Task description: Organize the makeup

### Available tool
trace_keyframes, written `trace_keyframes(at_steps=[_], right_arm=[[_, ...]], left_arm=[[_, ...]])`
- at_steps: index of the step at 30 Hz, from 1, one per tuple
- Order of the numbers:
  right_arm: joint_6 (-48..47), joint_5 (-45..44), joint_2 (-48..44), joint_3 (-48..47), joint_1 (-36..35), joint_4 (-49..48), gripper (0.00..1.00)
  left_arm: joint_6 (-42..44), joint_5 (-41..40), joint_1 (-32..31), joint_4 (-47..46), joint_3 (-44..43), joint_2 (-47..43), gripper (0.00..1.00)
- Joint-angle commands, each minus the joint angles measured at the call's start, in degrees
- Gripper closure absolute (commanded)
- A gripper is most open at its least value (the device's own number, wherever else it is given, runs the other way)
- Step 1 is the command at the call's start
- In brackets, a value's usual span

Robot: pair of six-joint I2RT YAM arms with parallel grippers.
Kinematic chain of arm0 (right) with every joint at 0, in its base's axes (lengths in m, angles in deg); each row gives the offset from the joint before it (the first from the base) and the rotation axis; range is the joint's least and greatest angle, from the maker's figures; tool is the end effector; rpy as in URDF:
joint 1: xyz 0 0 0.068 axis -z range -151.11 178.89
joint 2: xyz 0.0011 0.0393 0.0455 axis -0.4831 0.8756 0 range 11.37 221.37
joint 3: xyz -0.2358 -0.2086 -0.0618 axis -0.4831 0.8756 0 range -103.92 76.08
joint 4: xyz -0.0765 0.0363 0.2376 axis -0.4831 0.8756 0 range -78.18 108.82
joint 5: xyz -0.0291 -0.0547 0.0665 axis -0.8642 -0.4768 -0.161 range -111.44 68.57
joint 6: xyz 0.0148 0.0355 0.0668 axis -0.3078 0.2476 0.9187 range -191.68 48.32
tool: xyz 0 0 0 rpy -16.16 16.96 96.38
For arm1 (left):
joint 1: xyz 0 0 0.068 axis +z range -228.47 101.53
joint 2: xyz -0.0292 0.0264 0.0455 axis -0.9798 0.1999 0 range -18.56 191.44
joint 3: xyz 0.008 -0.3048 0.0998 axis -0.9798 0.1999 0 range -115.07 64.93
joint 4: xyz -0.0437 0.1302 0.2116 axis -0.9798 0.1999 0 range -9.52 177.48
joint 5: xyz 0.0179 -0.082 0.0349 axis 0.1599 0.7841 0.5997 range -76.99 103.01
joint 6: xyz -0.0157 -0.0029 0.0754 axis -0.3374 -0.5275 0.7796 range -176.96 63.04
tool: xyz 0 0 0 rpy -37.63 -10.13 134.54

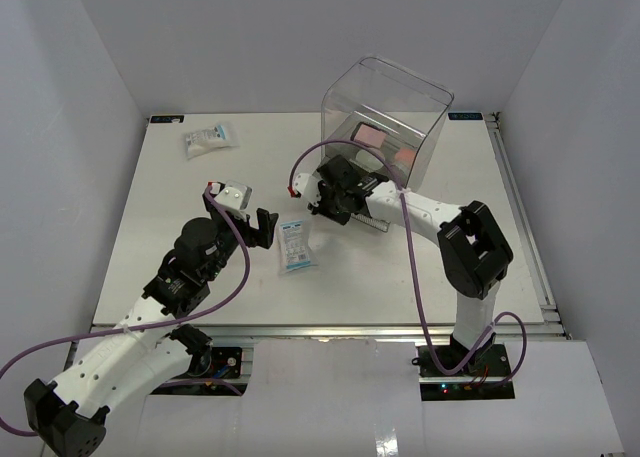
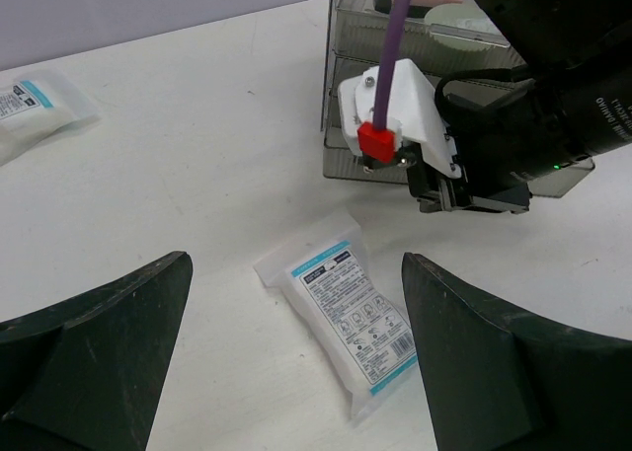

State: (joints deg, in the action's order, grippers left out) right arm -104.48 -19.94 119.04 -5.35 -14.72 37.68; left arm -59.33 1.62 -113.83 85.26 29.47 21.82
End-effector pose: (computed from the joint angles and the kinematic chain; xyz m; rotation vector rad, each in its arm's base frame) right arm 0.3162 0.3035 0.2518 -1.5445 1.9443 0.1126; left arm 0.1357 -0.0803 0.3329 0.3538 1.7106 -0.3104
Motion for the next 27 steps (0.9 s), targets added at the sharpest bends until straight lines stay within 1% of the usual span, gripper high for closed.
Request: trace_keyframes(at_steps=[1,4,7,9,11,15,18,19,20,21,23,24,27], right_arm=[[1.1,-21.4,1.1,-1.7,0.4,-8.7,0.69],[0.2,-25.6,2.3,-2.4,0.8,-10.7,0.55],[-0.1,-27.2,4.0,-4.3,1.5,-10.7,0.49],[-0.2,-28.5,5.0,-5.2,2.1,-11.0,0.46],[-0.4,-30.6,5.9,-5.9,2.7,-11.4,0.40],[-0.7,-31.6,5.9,-5.8,3.6,-11.7,0.37],[-0.6,-29.4,4.3,-5.0,3.7,-11.4,0.35],[-0.4,-26.2,3.1,-4.6,3.6,-9.7,0.36],[-0.3,-19.6,1.0,-4.2,3.5,-7.6,0.36],[-0.6,-11.1,-1.4,-3.9,3.4,-5.4,0.36],[-3.2,3.0,-5.7,-2.8,3.4,-0.4,0.37],[-4.1,10.0,-9.4,-2.1,3.5,1.8,0.38],[-4.6,23.3,-18.6,3.8,5.7,2.9,0.43]], left_arm=[[0.3,0.4,0.3,0.1,-0.1,-0.6,0.02],[0.3,0.5,0.3,0.1,0.0,-0.5,0.02],[0.3,0.5,0.3,0.1,0.0,-0.4,0.02],[0.3,0.4,0.4,0.1,0.1,-0.4,0.02],[0.3,0.5,0.4,0.0,0.1,-0.3,0.02],[0.3,1.5,0.4,-0.1,0.2,-0.1,0.02],[0.4,4.2,0.4,-0.5,0.3,-0.1,0.02],[0.5,5.9,0.4,-0.9,0.5,-0.2,0.02],[0.5,7.6,0.4,-1.2,0.6,-0.3,0.02],[0.5,9.7,0.4,-1.5,0.8,-0.3,0.02],[-0.2,14.5,0.4,-2.4,1.4,-0.2,0.02],[-0.8,15.8,0.4,-3.4,1.5,-0.1,0.02],[-6.3,20.7,0.4,-7.7,1.8,2.1,0.03]])
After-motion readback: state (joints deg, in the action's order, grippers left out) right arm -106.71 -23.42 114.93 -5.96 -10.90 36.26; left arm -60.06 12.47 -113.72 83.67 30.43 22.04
